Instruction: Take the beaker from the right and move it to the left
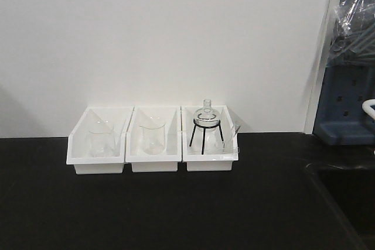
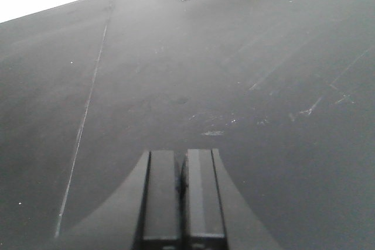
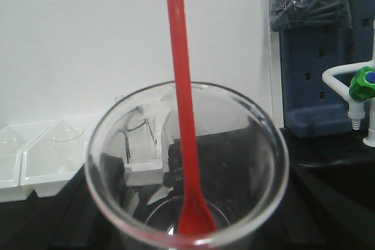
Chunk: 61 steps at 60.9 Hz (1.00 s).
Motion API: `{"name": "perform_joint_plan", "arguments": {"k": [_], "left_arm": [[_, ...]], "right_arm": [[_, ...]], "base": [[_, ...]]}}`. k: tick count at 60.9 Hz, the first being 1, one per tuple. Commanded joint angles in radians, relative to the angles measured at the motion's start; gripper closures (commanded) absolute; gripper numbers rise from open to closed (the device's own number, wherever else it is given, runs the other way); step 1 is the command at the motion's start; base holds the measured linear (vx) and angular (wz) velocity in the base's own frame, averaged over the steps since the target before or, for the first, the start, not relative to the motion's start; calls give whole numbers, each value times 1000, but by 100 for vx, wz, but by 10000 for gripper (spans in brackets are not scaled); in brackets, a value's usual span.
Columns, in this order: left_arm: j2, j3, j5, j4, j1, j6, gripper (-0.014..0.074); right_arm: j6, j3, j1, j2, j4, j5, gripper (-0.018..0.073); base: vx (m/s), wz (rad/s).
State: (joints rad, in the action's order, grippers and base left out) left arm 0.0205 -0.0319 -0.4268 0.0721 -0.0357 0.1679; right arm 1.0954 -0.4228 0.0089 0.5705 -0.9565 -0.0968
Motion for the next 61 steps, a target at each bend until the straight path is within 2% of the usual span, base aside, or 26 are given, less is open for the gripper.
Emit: {"name": "perform_joint_plan", "arguments": {"k": [1, 5, 16, 28, 46, 61], "left_arm": [[6, -19, 77, 0, -6, -1, 603], [6, -19, 77, 0, -6, -1, 603], [6, -19, 77, 0, -6, -1, 603], [6, -19, 77, 0, -6, -1, 603], [6, -19, 77, 0, -6, -1, 603], [6, -19, 77, 0, -6, -1, 603]], "right_arm": [[-22, -38, -2, 31, -4, -88, 563], [-70, -38, -2, 99, -27, -171, 563], [-240, -64, -2, 444, -76, -564, 561], [-317, -121, -2, 803, -83, -792, 561], [-526, -146, -1, 1116, -116, -986, 561], [-651, -146, -1, 1256, -106, -1014, 560]], "base": [[0, 0], [0, 0], [0, 0], [0, 0], [0, 0], [0, 0]]}}
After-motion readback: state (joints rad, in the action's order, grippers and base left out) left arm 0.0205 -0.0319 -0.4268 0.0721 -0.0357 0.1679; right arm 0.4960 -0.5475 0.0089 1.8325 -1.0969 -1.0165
